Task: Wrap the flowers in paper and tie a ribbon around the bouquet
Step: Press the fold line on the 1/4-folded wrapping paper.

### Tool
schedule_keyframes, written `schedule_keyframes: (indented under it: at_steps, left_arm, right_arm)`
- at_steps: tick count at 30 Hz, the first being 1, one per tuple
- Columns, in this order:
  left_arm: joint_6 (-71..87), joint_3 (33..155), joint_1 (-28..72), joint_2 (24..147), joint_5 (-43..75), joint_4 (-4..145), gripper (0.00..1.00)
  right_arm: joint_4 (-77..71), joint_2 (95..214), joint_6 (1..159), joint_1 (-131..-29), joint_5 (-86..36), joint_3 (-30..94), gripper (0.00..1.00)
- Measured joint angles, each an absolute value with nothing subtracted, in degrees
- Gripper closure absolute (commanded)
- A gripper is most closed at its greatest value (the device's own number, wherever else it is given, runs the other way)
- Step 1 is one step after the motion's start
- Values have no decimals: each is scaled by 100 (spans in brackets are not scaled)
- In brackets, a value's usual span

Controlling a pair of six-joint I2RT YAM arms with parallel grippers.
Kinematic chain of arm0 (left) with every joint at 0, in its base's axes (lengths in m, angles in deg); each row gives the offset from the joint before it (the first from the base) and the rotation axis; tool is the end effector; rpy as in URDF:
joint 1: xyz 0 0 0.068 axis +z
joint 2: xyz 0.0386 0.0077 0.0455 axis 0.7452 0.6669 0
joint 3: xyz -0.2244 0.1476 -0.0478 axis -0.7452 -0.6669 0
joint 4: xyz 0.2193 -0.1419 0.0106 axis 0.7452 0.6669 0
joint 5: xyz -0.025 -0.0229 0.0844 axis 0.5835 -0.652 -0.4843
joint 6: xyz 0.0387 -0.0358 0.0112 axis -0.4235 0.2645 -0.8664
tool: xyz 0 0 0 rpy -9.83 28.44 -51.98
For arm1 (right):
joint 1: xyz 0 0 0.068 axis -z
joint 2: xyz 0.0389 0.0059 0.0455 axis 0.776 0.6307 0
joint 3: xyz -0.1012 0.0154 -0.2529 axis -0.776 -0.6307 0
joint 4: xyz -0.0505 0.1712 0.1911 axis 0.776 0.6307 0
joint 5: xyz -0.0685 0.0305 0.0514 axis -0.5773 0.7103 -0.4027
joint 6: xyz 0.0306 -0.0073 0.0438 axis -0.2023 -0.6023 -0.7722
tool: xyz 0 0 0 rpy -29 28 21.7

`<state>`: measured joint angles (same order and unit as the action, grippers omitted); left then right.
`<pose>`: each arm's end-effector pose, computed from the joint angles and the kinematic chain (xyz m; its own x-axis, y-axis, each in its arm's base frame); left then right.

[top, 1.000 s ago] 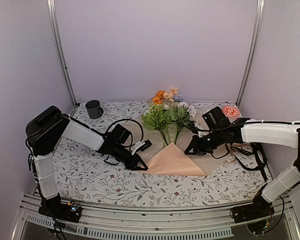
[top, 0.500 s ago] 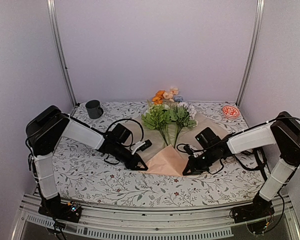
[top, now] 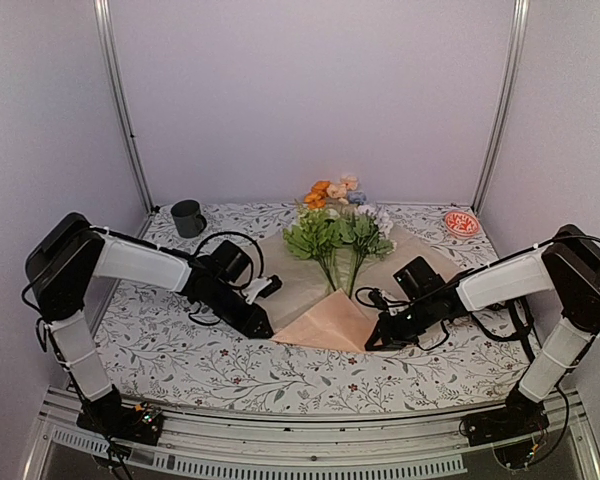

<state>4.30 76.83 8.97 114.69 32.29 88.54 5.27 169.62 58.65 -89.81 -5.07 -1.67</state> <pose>0.2503 -0.2230 0.1263 -0.7928 0.4895 -0.3631 0.6085 0.6693 -0.4262 0.2145 0.1942 0.1180 -0.9515 -0.2266 -0.2080 -0.3064 0.7570 0.5772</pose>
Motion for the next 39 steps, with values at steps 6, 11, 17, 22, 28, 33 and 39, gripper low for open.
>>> schedule_keyframes:
  at_steps: [6,11,17,22,28,33,39]
  left_arm:
    - [624,7628,1002,10975,2209,9562,75]
    - [286,8229,379,10448,1839,9647,70]
    - [222,9123,-331,10868,2821,8478,70]
    - [270,9451,-346,11893,3033,7901,70]
    - [231,9766,-379,12894,2867,7811,70]
    - [152,9947,-395,13189,2504,7897,71]
    - [69,10052,-397,13357,2285,7999,72]
  right_arm:
    - [527,16953,5871,-8981,-509,-169,99]
    - [549,16936,5867,-8981,-555,-162,99]
    - [634,16903,5685,-8988,-691,-136,99]
    - [691,16848,5364,-8988,-892,-123,99]
    - [706,16800,5003,-8988,-1078,-123,99]
    - [704,16778,4713,-8988,-1178,-125,99]
    - [947,16507,4398,-8988,-1550,-134,88]
